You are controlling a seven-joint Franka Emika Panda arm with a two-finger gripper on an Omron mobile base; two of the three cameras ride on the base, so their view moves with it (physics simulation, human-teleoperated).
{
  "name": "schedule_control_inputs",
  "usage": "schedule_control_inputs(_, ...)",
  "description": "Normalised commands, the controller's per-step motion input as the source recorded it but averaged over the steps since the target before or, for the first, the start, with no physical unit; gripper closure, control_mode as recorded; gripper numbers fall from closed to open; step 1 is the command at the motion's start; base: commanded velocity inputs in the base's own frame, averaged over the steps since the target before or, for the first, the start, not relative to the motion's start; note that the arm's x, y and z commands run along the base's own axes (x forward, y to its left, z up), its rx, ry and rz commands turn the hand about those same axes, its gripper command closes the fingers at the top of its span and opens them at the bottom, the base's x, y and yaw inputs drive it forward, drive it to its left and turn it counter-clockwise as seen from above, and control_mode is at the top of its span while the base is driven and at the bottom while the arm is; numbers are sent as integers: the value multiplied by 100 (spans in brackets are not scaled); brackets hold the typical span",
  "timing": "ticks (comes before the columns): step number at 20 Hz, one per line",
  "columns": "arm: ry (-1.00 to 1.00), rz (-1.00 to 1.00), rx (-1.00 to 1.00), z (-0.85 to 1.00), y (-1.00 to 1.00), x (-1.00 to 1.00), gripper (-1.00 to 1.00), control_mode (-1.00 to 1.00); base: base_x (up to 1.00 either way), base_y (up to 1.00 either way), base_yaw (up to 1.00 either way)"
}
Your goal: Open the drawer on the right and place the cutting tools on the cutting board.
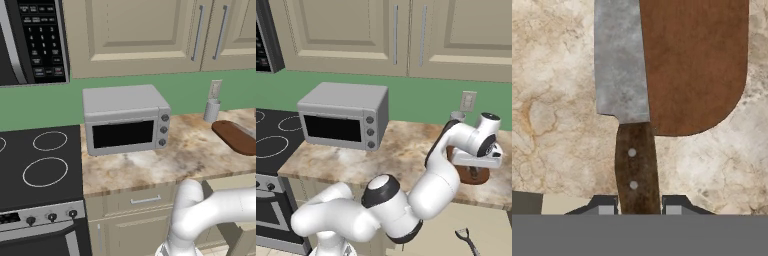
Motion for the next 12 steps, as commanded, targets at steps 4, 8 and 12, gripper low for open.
schedule_control_inputs(4, 0, 0, 0, -15, 13, 22, 100, -100, 0, 0, 0)
schedule_control_inputs(8, 0, -1, -1, -12, 2, 17, 100, -100, 0, 0, 0)
schedule_control_inputs(12, 0, -2, 0, -1, 0, 17, 100, -100, 0, 0, 0)
